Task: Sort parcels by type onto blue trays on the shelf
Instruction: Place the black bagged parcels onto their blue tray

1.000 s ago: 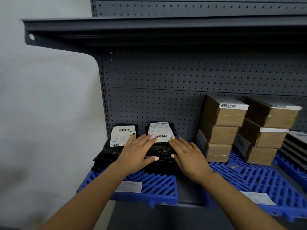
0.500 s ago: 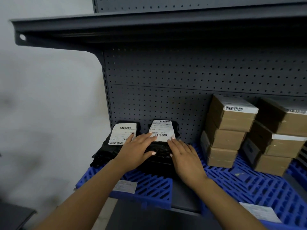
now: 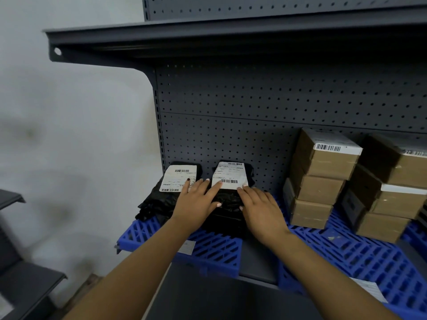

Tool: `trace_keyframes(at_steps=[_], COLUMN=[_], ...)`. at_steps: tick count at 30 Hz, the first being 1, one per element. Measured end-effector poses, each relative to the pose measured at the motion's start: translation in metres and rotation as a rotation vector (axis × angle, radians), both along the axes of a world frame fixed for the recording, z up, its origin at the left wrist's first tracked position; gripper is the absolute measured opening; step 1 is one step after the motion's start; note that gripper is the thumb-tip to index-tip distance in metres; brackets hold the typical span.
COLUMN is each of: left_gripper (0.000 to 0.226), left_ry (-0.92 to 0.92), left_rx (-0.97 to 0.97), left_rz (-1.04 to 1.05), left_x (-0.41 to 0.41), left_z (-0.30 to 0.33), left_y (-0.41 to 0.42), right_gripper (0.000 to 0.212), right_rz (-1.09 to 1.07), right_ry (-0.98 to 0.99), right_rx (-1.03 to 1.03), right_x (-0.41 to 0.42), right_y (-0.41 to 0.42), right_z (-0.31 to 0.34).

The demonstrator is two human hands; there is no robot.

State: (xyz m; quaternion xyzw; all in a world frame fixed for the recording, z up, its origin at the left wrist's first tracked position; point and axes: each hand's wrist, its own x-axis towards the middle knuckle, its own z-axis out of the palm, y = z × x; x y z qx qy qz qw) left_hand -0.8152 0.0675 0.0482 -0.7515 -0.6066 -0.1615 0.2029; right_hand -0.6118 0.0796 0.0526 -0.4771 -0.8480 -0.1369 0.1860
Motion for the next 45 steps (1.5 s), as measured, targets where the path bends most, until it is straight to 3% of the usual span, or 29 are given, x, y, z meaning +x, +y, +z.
trace_keyframes(at_steps=[9, 14, 20, 29, 39, 45], left_gripper=[0.083, 0.076, 0.069, 0.054, 0.07, 0.074], left_ry=[-0.051, -0.024, 0.004, -0.095, -0.116, -0.238], left_rx=[0.007, 0.068, 0.011, -0.004, -0.096, -0.117], left_rz=[-0.046, -0.134, -0.19, -0.269, -0.322, -0.416], left_x=[-0.036, -0.085, -0.139, -0.18, -0.204, -0.208], left_z=[0.006, 0.004, -0.01, -0.022, -0.03, -0.036], left_y=[-0.01, -0.015, -0.011, -0.001, 0.012, 0.016], right_gripper=[0.06, 0.062, 0.063, 0.063, 0.078, 0.082], right_rz=[0.028, 0.074, 0.136, 0.073, -0.069, -0.109], right_ry=[0.021, 0.051, 0.052, 0.01, -0.099, -0.116], right_rx=[-0.109, 0.003, -0.015, 0.021, 0.177, 0.198], right_x=[-0.005, -0.032, -0.094, -0.155, -0.167, -0.177], right_y=[-0.023, -0.039, -0.048, -0.04, -0.023, -0.017], right_z=[0.021, 0.025, 0.017, -0.01, -0.027, -0.032])
